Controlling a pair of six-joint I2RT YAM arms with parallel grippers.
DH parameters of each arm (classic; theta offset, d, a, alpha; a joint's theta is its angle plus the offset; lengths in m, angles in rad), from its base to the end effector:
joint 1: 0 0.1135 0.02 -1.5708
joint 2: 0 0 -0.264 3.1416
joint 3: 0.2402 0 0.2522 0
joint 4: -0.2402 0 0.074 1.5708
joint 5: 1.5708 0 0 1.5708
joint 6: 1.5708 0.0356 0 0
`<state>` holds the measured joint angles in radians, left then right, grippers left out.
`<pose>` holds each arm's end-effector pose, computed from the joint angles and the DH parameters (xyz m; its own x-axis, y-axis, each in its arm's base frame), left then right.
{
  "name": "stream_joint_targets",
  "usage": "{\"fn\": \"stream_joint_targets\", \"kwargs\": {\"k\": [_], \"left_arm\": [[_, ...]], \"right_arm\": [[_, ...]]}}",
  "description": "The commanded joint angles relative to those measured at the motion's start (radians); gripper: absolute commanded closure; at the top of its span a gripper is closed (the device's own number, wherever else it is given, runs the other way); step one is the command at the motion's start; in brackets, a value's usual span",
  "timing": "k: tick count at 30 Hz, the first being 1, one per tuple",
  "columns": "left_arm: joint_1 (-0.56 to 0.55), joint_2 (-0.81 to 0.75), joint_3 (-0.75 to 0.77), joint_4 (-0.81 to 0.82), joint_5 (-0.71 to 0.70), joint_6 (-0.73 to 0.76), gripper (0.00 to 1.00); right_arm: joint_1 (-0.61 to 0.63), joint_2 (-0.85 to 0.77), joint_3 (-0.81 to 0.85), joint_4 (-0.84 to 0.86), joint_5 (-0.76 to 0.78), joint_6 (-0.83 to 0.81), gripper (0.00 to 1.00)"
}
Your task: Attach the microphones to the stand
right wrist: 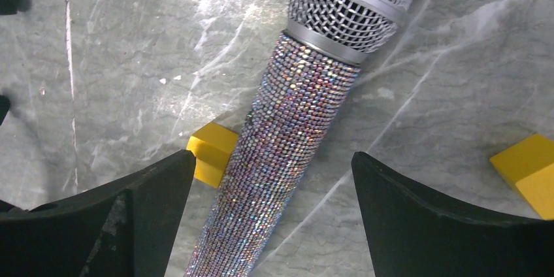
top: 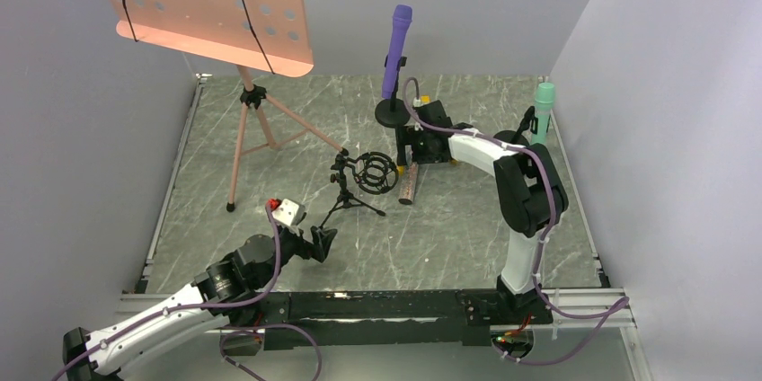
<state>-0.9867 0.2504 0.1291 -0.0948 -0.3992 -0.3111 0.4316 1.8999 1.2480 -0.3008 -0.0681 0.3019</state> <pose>0.0771 -0.0916 0.1859 -0.2838 -0.0822 -0.9554 0.4962 0.8399 -0.2196 0.3622 0.1695 0.1732 -0.8415 -0.0610 -0.5368 -0.2126 0.9508 0.2252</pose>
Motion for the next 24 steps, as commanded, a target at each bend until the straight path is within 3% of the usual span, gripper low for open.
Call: {"fn": "stream_joint_targets", "kwargs": {"k": [1,8,16,24], "left_arm": [[0.003,0.006,0.018,0.014,-0.017,-0.004,0.01],[0.003,0.052,0.034,0.042,-0.003,0.004,0.01],[0.003,0.065,0.053,0.027,0.002,-0.004,0.01],[0.003,0.053,0.054,0.033,0.002,-0.004,0.01]], "right_arm": [[-0.007,0.008,0.001,0.014,0.066,0.036,0.05],[-0.037,0.023,0.059,0.013,0.041,0.073,0.01],[-0.044,0.104,0.119,0.024,0.099,0.075,0.04],[-0.045,0.083,0.058,0.07,0.123,0.04,0.23]]}}
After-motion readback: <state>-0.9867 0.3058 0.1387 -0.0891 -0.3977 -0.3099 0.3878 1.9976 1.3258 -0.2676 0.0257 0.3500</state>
